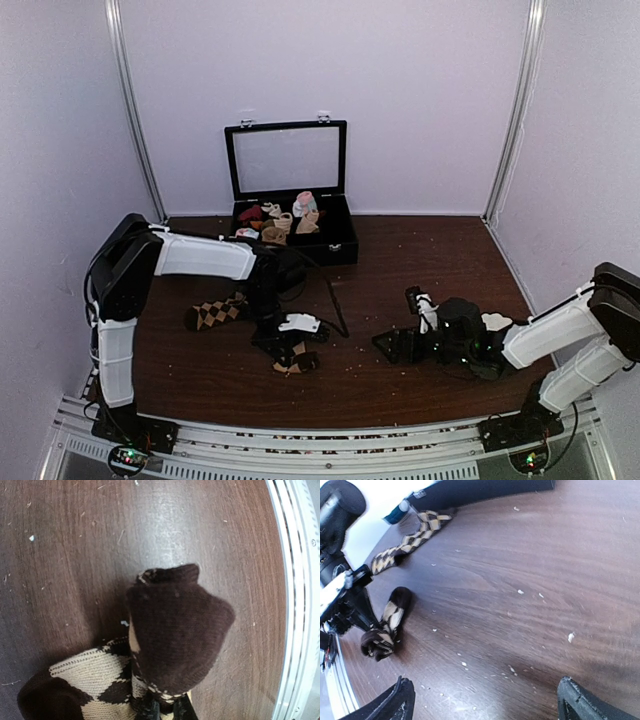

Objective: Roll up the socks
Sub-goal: Roll the sock at the center of the board.

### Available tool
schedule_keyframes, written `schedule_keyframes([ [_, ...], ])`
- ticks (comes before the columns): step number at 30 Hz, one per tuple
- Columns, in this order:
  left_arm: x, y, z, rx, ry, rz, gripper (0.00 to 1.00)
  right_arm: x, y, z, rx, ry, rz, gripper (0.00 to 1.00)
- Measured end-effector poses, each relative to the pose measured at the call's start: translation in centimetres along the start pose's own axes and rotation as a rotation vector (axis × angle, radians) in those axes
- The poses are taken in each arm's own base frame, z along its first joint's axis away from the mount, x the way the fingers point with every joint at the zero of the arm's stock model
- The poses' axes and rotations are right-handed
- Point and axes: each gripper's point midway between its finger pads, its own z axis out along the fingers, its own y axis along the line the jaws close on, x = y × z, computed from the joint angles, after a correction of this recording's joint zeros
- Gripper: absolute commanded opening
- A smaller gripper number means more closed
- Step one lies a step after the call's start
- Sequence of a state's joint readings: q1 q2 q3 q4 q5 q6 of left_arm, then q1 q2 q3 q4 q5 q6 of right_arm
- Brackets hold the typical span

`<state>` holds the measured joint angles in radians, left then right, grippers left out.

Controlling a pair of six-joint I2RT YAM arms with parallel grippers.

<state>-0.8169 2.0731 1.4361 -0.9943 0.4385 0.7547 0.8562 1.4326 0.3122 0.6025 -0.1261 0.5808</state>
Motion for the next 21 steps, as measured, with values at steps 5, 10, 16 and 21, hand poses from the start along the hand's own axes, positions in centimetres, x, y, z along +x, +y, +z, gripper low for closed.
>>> schedule_keyframes([
  [5,0.0,0.1,0.0,0.046,-0.007,-0.042,0.00,-0.3,4.3,0.5,-0.079,-0.010,-0.264,0.97],
  [10,0.1,0.2,-0.1,0.124,-0.034,-0.107,0.00,3.7,11.1,0.9,-0.207,0.016,-0.711,0.90],
  [16,0.1,0.3,-0.1,0.176,-0.039,-0.145,0.00,7.0,13.1,2.6,-0.186,0.035,-1.174,0.78],
  [21,0.1,0.3,0.0,0.200,-0.033,-0.161,0.00,5.4,15.8,5.3,-0.169,-0.014,-1.386,0.72],
])
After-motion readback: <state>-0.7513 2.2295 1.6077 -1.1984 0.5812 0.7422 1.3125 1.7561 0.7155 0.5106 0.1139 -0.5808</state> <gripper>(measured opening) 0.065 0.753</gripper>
